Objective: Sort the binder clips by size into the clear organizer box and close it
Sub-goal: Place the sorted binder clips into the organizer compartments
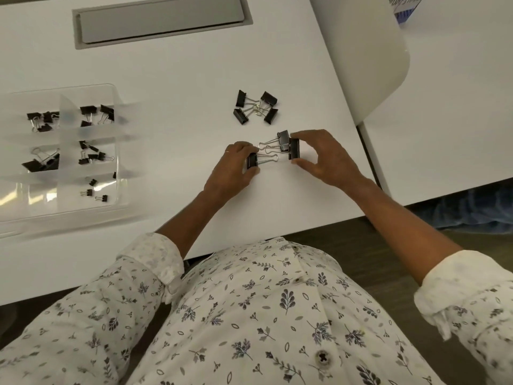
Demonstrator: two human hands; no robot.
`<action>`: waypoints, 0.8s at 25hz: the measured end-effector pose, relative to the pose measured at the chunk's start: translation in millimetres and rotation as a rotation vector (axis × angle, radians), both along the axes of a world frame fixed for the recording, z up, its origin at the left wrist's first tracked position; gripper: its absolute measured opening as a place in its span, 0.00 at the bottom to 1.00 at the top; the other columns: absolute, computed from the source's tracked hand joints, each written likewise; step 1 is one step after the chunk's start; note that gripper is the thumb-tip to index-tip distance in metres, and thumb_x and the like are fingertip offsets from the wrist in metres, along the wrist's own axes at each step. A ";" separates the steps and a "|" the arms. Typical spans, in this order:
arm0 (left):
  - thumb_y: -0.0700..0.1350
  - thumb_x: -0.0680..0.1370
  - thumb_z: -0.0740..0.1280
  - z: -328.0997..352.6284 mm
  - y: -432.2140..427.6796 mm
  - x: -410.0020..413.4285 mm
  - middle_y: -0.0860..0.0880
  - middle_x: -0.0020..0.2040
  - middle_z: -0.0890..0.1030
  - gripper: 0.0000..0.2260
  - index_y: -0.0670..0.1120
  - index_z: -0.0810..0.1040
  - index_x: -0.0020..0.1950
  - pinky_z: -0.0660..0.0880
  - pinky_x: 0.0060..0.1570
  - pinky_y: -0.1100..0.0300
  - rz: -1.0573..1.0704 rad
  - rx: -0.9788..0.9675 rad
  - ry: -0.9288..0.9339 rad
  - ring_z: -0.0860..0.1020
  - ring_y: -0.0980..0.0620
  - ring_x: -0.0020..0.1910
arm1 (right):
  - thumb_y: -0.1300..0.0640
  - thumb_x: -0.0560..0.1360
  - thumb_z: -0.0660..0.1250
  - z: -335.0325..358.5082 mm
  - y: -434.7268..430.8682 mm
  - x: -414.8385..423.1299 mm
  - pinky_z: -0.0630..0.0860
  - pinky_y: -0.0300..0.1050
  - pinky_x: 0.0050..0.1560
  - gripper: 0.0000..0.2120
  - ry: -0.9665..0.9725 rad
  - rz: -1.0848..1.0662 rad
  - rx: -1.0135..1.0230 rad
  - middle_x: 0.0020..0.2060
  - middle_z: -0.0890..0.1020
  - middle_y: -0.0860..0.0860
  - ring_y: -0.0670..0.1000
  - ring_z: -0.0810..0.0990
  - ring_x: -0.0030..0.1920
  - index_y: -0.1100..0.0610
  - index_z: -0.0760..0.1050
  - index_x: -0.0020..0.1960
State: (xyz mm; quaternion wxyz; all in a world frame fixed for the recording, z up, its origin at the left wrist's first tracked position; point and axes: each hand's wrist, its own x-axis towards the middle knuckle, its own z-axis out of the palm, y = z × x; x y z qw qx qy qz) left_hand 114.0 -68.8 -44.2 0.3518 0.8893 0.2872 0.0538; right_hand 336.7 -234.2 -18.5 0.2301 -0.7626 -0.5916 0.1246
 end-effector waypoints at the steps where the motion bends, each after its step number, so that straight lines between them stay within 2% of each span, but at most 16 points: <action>1: 0.46 0.78 0.72 -0.7 -0.1 -5.1 0.47 0.70 0.74 0.21 0.46 0.75 0.71 0.67 0.69 0.58 -0.001 -0.001 -0.002 0.70 0.47 0.71 | 0.48 0.79 0.73 -0.3 9.9 7.1 0.69 0.39 0.69 0.26 -0.011 0.025 0.007 0.67 0.79 0.51 0.52 0.75 0.67 0.54 0.73 0.73; 4: 0.46 0.79 0.72 -3.2 -0.8 -20.9 0.48 0.71 0.73 0.21 0.47 0.75 0.71 0.66 0.69 0.59 0.032 -0.004 -0.001 0.69 0.47 0.71 | 0.50 0.79 0.72 -7.2 35.9 25.8 0.72 0.49 0.71 0.25 -0.027 0.128 -0.051 0.68 0.78 0.53 0.55 0.76 0.67 0.56 0.73 0.73; 7: 0.46 0.79 0.72 -4.8 -4.0 -30.7 0.49 0.71 0.73 0.21 0.47 0.75 0.71 0.67 0.71 0.58 0.058 -0.021 -0.013 0.69 0.48 0.71 | 0.52 0.77 0.73 -11.3 49.2 37.1 0.77 0.56 0.64 0.24 0.027 0.196 -0.106 0.66 0.79 0.53 0.55 0.79 0.63 0.55 0.74 0.71; 9: 0.46 0.79 0.72 -5.1 -5.8 -34.2 0.49 0.72 0.72 0.21 0.47 0.75 0.72 0.65 0.71 0.60 0.077 -0.027 -0.011 0.69 0.49 0.72 | 0.49 0.76 0.73 -10.6 55.0 38.9 0.79 0.56 0.60 0.23 0.073 0.205 -0.121 0.64 0.79 0.50 0.52 0.80 0.59 0.52 0.74 0.70; 12: 0.46 0.80 0.72 -3.8 -5.6 -34.7 0.49 0.73 0.72 0.21 0.46 0.75 0.73 0.64 0.71 0.61 0.078 -0.037 0.001 0.68 0.49 0.73 | 0.50 0.75 0.76 -13.2 56.3 38.4 0.80 0.54 0.60 0.24 0.100 0.204 -0.115 0.63 0.80 0.49 0.50 0.81 0.57 0.52 0.75 0.69; 17: 0.48 0.81 0.70 -1.5 2.6 -40.8 0.48 0.71 0.74 0.20 0.46 0.74 0.73 0.69 0.71 0.55 0.029 -0.016 -0.015 0.70 0.48 0.70 | 0.53 0.74 0.78 -18.1 55.0 26.1 0.80 0.52 0.59 0.24 0.152 0.125 -0.037 0.59 0.82 0.50 0.48 0.81 0.55 0.55 0.77 0.67; 20: 0.50 0.81 0.70 3.3 6.9 -52.9 0.49 0.70 0.75 0.22 0.48 0.72 0.74 0.70 0.70 0.54 0.077 -0.036 -0.030 0.71 0.50 0.69 | 0.55 0.74 0.78 -17.3 54.7 8.0 0.81 0.51 0.60 0.24 0.216 0.084 0.007 0.59 0.82 0.51 0.49 0.82 0.56 0.56 0.77 0.67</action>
